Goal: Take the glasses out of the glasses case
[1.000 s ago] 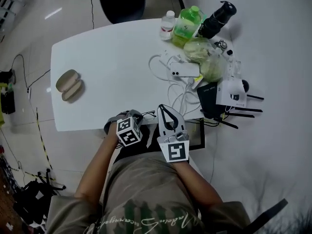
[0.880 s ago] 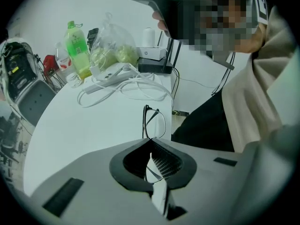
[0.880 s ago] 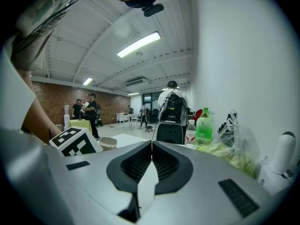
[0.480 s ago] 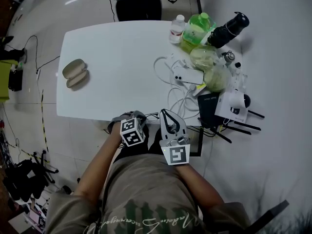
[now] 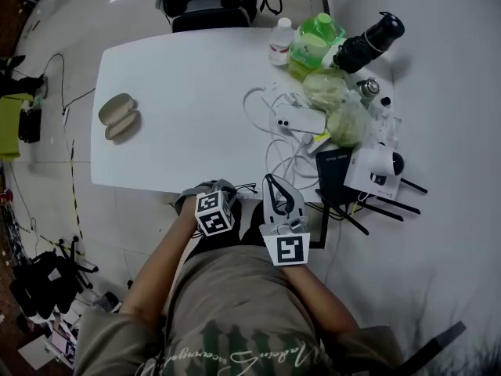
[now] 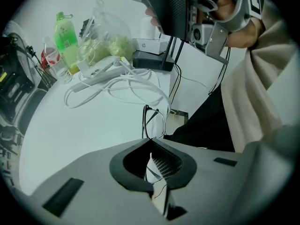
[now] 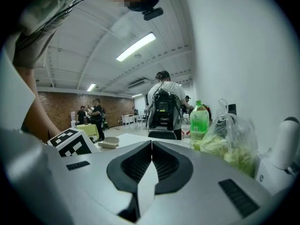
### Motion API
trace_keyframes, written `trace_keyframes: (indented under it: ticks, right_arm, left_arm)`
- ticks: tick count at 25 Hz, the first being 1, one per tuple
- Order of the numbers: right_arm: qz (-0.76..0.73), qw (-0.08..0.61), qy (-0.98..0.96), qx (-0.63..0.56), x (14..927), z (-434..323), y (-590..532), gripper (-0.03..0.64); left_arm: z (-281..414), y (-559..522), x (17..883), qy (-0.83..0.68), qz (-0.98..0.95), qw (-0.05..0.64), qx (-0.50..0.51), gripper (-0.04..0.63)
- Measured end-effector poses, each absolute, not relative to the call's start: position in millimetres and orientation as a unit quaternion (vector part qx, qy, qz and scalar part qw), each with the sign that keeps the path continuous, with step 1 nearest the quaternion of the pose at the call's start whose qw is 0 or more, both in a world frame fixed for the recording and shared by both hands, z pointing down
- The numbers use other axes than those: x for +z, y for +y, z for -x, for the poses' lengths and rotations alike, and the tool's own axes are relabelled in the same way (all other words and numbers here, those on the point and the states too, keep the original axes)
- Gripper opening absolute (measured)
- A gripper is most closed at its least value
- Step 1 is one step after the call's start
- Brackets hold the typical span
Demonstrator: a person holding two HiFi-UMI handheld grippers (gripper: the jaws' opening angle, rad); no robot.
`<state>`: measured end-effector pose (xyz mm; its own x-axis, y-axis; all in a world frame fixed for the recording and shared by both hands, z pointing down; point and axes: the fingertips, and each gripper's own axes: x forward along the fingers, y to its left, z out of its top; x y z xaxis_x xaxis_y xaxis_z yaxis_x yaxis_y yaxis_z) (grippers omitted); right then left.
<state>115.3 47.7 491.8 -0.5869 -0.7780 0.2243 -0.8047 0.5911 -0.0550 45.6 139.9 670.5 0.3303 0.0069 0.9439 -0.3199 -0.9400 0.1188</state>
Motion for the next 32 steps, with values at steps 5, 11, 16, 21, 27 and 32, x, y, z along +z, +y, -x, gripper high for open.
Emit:
trace_keyframes:
  ticks: [5, 11, 16, 21, 27, 32]
  right_arm:
    - [-0.456, 0.083, -0.882, 0.09, 497, -129, 49, 0.012]
    - [-0.464, 0.069, -0.878, 0.092, 493, -138, 41, 0.012]
    - [-0.481, 0.056, -0.871, 0.088, 491, -155, 36, 0.012]
    - [-0.485, 0.052, -0.869, 0.081, 488, -157, 31, 0.012]
    - [-0.473, 0.055, -0.876, 0.077, 487, -148, 31, 0.012]
    - [-0.477, 0.056, -0.874, 0.077, 487, -149, 27, 0.012]
  left_arm:
    - [-49, 142, 672, -0.093, -0.798, 0.142, 0.578, 0.017]
    - [-56, 138, 680, -0.083, -0.794, 0.14, 0.586, 0.017]
    - [-65, 136, 680, -0.074, -0.796, 0.132, 0.586, 0.017]
    - [-68, 134, 683, -0.065, -0.794, 0.133, 0.589, 0.018]
    - [-65, 129, 688, -0.056, -0.788, 0.12, 0.602, 0.018]
    - [-66, 129, 693, -0.045, -0.785, 0.121, 0.606, 0.018]
